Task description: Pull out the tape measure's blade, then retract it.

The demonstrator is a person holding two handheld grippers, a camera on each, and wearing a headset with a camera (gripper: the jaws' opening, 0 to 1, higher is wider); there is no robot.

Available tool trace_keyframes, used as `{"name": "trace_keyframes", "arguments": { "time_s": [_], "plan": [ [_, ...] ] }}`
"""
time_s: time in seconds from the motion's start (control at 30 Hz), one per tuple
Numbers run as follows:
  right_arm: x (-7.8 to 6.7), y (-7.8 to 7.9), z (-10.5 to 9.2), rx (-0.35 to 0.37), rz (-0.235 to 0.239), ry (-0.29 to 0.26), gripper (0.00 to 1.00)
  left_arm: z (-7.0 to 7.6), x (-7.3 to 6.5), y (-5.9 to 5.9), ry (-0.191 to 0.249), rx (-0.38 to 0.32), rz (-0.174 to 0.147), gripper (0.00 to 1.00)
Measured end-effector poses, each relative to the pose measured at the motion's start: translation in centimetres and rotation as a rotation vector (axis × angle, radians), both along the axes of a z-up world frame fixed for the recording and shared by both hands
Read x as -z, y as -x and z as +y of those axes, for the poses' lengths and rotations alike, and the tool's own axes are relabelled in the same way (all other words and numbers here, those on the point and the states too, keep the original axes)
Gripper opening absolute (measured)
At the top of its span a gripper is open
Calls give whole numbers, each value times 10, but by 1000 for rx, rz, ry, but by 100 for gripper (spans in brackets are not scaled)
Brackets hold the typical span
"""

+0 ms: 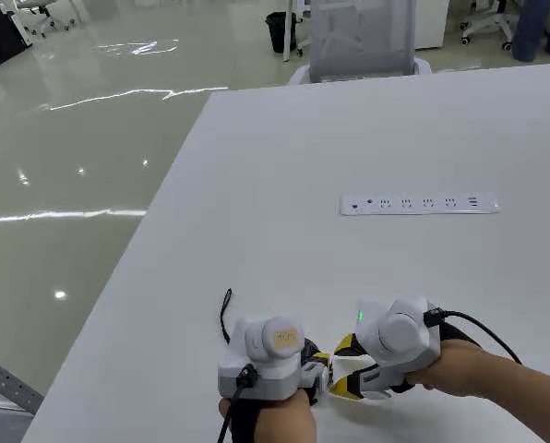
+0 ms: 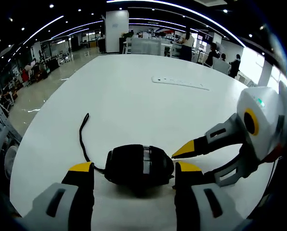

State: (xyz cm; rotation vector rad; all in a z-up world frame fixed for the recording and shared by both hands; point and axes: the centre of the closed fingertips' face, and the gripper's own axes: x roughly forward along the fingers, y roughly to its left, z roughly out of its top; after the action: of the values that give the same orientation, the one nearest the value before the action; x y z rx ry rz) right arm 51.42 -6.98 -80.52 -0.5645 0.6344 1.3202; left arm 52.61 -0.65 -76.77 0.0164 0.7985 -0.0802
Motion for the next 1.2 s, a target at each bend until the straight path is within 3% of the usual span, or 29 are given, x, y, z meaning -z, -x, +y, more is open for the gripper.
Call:
{"name": "trace_keyframes", "arguments": {
  "time_s": [0.43, 0.57, 0.67, 0.73, 0.83, 1.0, 1.1, 1.17, 1.2],
  "plan": [
    [-9, 4, -16, 71, 0, -9, 37, -3, -9, 3, -21, 159, -16, 66],
    [-15, 5, -19, 98, -2, -19, 39, -2, -7, 6, -10, 201, -8, 66],
    [-19, 8, -21, 118, -5, -33, 40, -5, -5, 9, -19, 261, 1, 67],
    [-21, 9, -24, 130, -10, -39, 41, -10, -4, 12, 2, 316, 6, 67],
    [-23, 10, -29, 162, -1, -51, 42, -6, -5, 12, -19, 340, -5, 67],
    [-28, 12, -38, 207, -4, -71, 44, -7, -6, 15, 2, 396, -2, 70],
    [-31, 14, -43, 223, -8, -75, 45, -12, -7, 18, 38, 447, 6, 69],
    [-33, 15, -47, 237, -8, -77, 46, -9, -6, 18, 11, 473, 3, 70],
    [-35, 16, -49, 245, -10, -82, 47, -11, -7, 20, 29, 491, 9, 70]
  ]
}}
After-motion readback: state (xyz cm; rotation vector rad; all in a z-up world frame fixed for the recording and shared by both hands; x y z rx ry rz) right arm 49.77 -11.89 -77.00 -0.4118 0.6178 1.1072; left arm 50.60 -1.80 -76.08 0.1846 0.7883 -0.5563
